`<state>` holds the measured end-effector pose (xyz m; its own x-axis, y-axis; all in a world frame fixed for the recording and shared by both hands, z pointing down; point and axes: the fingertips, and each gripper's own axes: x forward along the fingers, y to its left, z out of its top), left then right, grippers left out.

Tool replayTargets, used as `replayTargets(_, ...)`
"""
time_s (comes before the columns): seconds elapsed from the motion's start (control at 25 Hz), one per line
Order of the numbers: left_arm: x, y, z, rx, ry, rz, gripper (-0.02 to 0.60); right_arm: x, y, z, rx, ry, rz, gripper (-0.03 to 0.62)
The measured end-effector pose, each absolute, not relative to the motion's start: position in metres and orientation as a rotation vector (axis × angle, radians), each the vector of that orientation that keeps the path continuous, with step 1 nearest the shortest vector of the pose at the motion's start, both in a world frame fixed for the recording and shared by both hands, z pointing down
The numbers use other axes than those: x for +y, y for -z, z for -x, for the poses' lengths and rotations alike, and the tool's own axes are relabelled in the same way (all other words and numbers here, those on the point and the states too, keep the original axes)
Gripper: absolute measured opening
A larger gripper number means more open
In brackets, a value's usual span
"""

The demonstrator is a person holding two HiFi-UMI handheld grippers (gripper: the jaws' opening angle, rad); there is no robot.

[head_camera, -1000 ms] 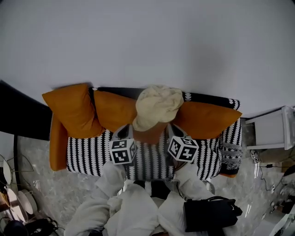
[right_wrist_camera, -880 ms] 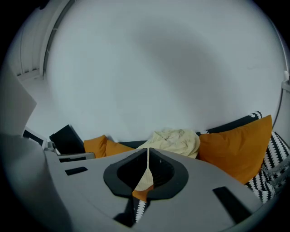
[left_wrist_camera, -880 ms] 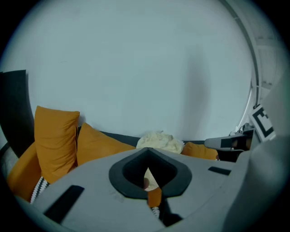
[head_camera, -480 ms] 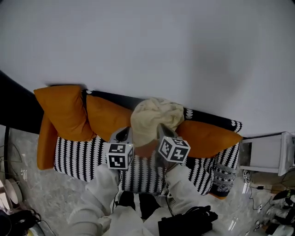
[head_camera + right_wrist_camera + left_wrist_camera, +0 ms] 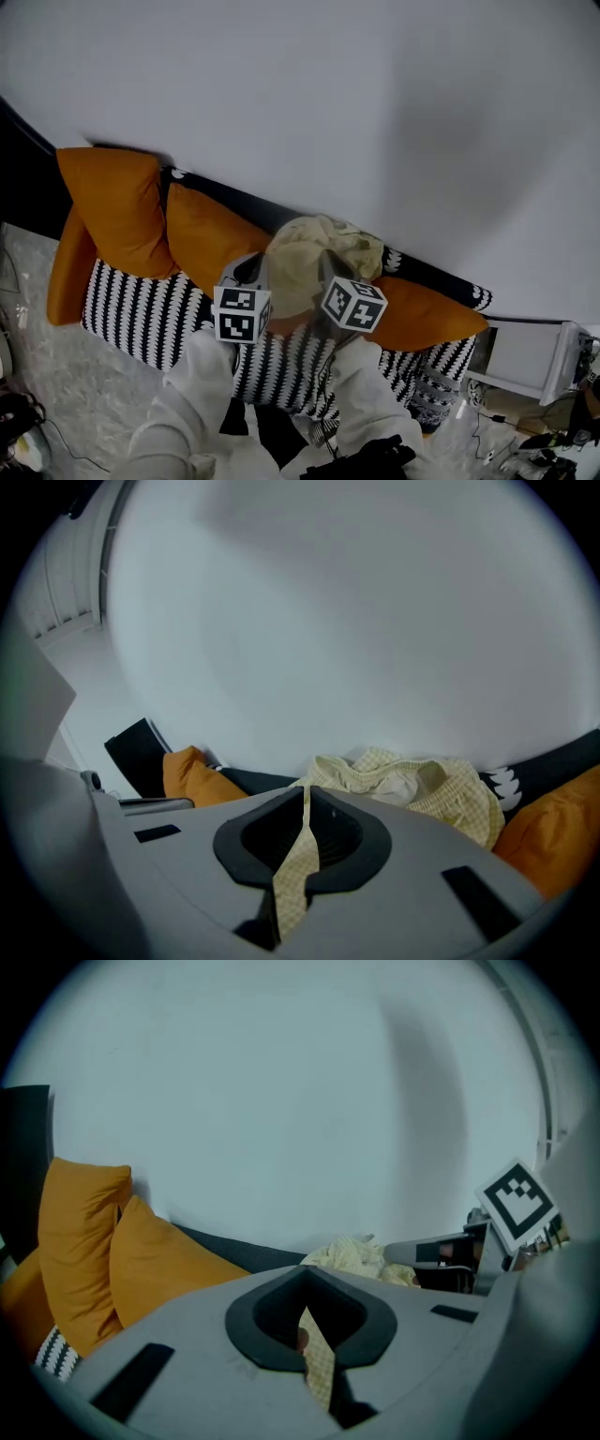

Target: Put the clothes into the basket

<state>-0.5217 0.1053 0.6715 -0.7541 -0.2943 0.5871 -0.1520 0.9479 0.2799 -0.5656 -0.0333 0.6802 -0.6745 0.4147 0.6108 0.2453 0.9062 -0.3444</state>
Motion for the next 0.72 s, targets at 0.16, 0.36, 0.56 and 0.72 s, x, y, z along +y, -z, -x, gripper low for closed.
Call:
replayTargets(0.16,0.110,-0.681,0.524,-2.433,0.290,-0.296,0.000,-0.026,-0.685,0.584,-2.343,-0.260,0.502,0.032)
replayTargets(0.36,0.117,-0.686,0.526,-2.428,0.310,-0.279,0.000,-0.018,-0.693,0.605,-2.332,-0.225,0.522,0.037)
replayTargets(0.56,0.126,-0.692,0.527,-2.428,0.329,-0.261,0.000,-0.012,-0.704,0.615,-2.325,-0.169,0.525,0.091)
replayTargets(0.72,0.138,-0.697,0.525,-2.424,0.370,-0.219,0.000,-0.009,-0.715,0.620,-2.318,-0.120,0.516,0.121)
